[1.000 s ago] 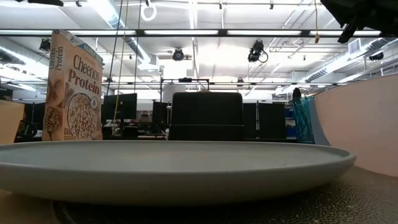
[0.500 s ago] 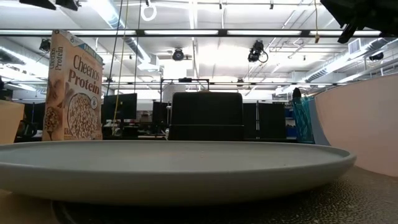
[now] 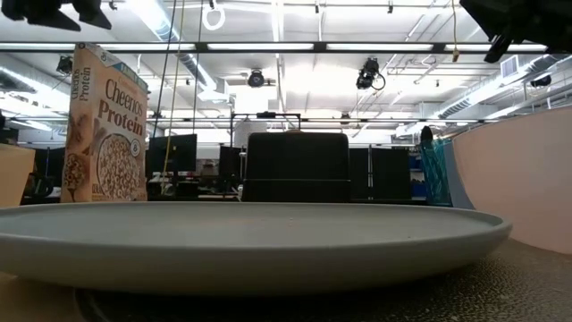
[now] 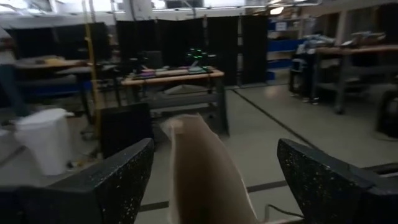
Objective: Arrange a breakfast setting
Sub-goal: Pour the cereal from the cereal box into the pink bowl
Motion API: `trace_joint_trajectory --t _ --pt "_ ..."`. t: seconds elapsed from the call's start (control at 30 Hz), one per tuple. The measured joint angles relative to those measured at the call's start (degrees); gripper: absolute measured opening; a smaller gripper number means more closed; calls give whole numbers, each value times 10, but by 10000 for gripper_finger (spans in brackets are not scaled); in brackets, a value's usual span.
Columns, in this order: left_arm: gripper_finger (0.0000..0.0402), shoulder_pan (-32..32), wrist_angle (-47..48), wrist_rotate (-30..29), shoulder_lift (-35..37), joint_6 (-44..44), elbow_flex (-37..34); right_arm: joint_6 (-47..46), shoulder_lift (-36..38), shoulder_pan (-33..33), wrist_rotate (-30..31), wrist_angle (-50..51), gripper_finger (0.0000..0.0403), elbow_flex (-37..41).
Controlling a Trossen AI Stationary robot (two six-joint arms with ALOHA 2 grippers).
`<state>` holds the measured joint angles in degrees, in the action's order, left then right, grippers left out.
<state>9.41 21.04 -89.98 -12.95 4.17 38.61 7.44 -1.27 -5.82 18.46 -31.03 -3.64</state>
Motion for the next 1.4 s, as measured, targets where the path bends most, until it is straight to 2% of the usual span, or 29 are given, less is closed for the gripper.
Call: trace_joint_trajectory --t 0.2,0.33,0.5,0.73,1.17,1.4 --pt "350 20 111 -1 38 -114 0 0 0 0 -2 -1 38 0" --pt "350 13 133 0 49 -128 0 0 0 0 -2 -1 38 0" --pt "350 13 171 43 49 -163 0 0 0 0 -2 -1 38 0" --pt "350 13 274 55 49 -261 0 0 0 0 -2 -1 38 0" --pt "350 13 286 93 49 -275 0 -2 0 0 -2 -2 38 0" --pt "350 12 289 93 48 -276 0 -3 0 0 -1 -2 38 0"
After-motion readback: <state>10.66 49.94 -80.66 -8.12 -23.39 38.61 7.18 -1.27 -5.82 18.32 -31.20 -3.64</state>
